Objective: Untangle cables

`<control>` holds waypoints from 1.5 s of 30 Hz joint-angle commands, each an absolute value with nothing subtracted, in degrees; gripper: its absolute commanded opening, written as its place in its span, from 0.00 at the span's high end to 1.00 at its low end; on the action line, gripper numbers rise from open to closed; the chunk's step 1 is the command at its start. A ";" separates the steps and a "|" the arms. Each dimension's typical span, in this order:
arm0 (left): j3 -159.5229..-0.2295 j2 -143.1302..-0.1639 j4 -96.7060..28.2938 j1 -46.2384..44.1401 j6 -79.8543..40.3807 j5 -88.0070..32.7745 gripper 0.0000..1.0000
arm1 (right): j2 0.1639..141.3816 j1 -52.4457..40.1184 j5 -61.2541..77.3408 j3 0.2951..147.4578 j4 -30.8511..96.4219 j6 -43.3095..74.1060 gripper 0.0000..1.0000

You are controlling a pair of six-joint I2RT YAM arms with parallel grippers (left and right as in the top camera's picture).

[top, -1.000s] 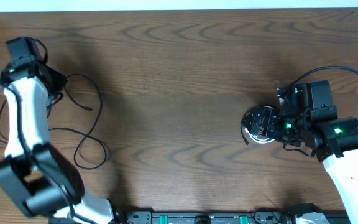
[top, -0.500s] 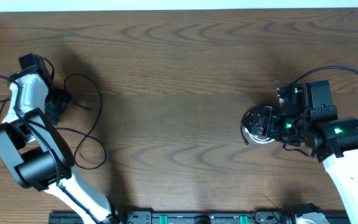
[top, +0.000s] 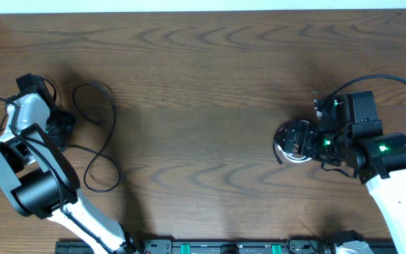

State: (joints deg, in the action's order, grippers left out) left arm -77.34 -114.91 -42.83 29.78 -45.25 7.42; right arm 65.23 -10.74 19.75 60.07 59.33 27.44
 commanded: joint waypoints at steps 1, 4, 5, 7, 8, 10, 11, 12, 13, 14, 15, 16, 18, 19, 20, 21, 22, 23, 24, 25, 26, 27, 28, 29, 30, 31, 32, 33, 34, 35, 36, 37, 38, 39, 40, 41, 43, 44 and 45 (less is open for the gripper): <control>-75.79 -115.66 -42.30 29.67 -46.22 7.97 0.42 | 65.28 -10.92 20.01 60.58 59.42 27.35 0.01; -75.57 -115.66 -42.30 29.67 -46.22 7.97 0.45 | 65.28 -10.92 20.01 60.58 59.42 27.35 0.01; -75.57 -115.66 -42.28 29.67 -46.22 7.99 0.45 | 65.28 -10.92 20.01 60.58 59.42 27.35 0.01; -75.55 -115.68 -42.22 29.67 -46.22 7.99 0.45 | 65.28 -10.92 20.03 60.58 59.42 27.35 0.01; -75.44 -115.70 -42.09 29.67 -46.22 7.99 0.45 | 65.28 -10.92 20.01 60.58 59.42 27.35 0.01; -75.02 -115.72 -41.69 29.67 -46.22 8.01 0.46 | 65.28 -10.92 20.01 60.58 59.42 27.35 0.01; -74.59 -115.72 -41.34 29.67 -46.22 8.01 0.46 | 65.28 -10.92 20.03 60.58 59.42 27.35 0.01; -74.08 -115.74 -40.84 29.67 -46.22 8.01 0.46 | 65.28 -10.92 20.03 60.58 59.40 27.35 0.01; -73.54 -115.72 -40.29 29.67 -46.22 7.99 0.50 | 65.28 -10.92 20.01 60.58 59.40 27.35 0.01; -72.93 -115.72 -39.75 29.67 -46.22 7.99 0.52 | 65.28 -10.92 20.01 60.58 59.42 27.35 0.01; -71.92 -115.74 -38.81 29.69 -46.19 8.01 0.58 | 65.28 -10.92 20.03 60.58 59.42 27.35 0.01; -71.31 -115.74 -38.17 29.74 -46.19 8.01 0.60 | 65.28 -10.92 20.03 60.58 59.40 27.35 0.01; -70.48 -115.74 -37.34 29.85 -46.19 8.01 0.70 | 65.28 -10.92 20.03 60.58 59.40 27.35 0.01; -70.22 -115.74 -37.17 29.87 -46.19 8.05 0.75 | 65.28 -10.92 20.03 60.58 59.42 27.35 0.01; -69.89 -115.74 -36.93 29.89 -46.22 8.05 0.76 | 65.28 -10.92 20.03 60.58 59.40 27.35 0.01; -69.63 -115.74 -36.71 29.89 -46.22 8.05 0.76 | 65.28 -10.92 20.01 60.58 59.42 27.35 0.01; -69.38 -115.74 -36.53 29.89 -46.22 8.05 0.76 | 65.28 -10.94 20.03 60.58 59.42 27.35 0.01; -69.08 -115.74 -36.34 29.89 -46.19 8.08 0.76 | 65.28 -10.92 20.03 60.58 59.42 27.35 0.01; -68.77 -115.74 -36.07 29.89 -46.19 8.08 0.76 | 65.28 -10.92 20.01 60.58 59.40 27.35 0.01; -68.45 -115.74 -35.88 29.89 -46.19 8.10 0.76 | 65.25 -10.92 20.01 60.58 59.42 27.35 0.01; -68.27 -115.74 -35.86 29.89 -46.19 8.21 0.80 | 65.25 -10.92 20.03 60.58 59.42 27.35 0.01; -67.96 -115.74 -35.64 29.89 -46.19 8.21 0.81 | 65.28 -10.92 20.03 60.58 59.42 27.35 0.01; -67.77 -115.74 -35.53 29.89 -46.19 8.23 0.88 | 65.28 -10.92 20.03 60.58 59.42 27.35 0.01; -67.64 -115.74 -35.48 29.89 -46.19 8.23 0.90 | 65.28 -10.92 20.03 60.58 59.40 27.35 0.01; -67.46 -115.74 -35.46 29.89 -46.19 8.23 0.92 | 65.28 -10.92 20.01 60.58 59.42 27.35 0.01; -67.31 -115.74 -35.44 29.89 -46.19 8.21 0.92 | 65.28 -10.92 20.03 60.58 59.40 27.35 0.01; -67.20 -115.74 -35.44 29.89 -46.19 8.21 0.92 | 65.28 -10.92 20.03 60.58 59.42 27.35 0.01; -67.07 -115.74 -35.44 29.89 -46.19 8.21 0.92 | 65.28 -10.92 20.03 60.58 59.40 27.35 0.01; -66.92 -115.74 -35.42 29.89 -46.19 8.21 0.92 | 65.25 -10.92 20.01 60.58 59.42 27.35 0.01; -66.85 -115.74 -35.42 29.89 -46.19 8.21 0.92 | 65.28 -10.92 20.03 60.58 59.42 27.35 0.01; -66.85 -115.74 -35.44 29.89 -46.19 8.21 0.92 | 65.28 -10.92 20.01 60.58 59.42 27.35 0.01; -66.85 -115.74 -35.46 29.89 -46.13 8.21 0.92 | 65.28 -10.92 20.03 60.58 59.42 27.35 0.01; -66.87 -115.72 -35.44 29.89 -45.56 8.19 0.92 | 65.28 -10.92 20.03 60.58 59.42 27.35 0.01; -66.87 -115.52 -35.44 29.89 -44.53 8.16 0.93 | 65.28 -10.92 20.03 60.58 59.40 27.35 0.01; -66.89 -115.26 -35.40 29.89 -43.57 8.16 0.93 | 65.28 -10.92 20.01 60.58 59.42 27.35 0.01; -67.11 -114.91 -35.40 29.89 -42.46 8.16 0.92 | 65.28 -10.92 20.03 60.58 59.40 27.35 0.01; -67.99 -113.43 -35.51 29.87 -39.20 7.57 0.93 | 65.28 -10.92 20.03 60.58 59.42 27.35 0.01; -68.62 -112.14 -35.59 29.87 -36.97 6.28 0.93 | 65.28 -10.92 20.03 60.58 59.42 27.35 0.01; -69.25 -110.74 -35.73 29.87 -35.53 4.89 0.93 | 65.28 -10.92 20.03 60.58 59.42 27.35 0.01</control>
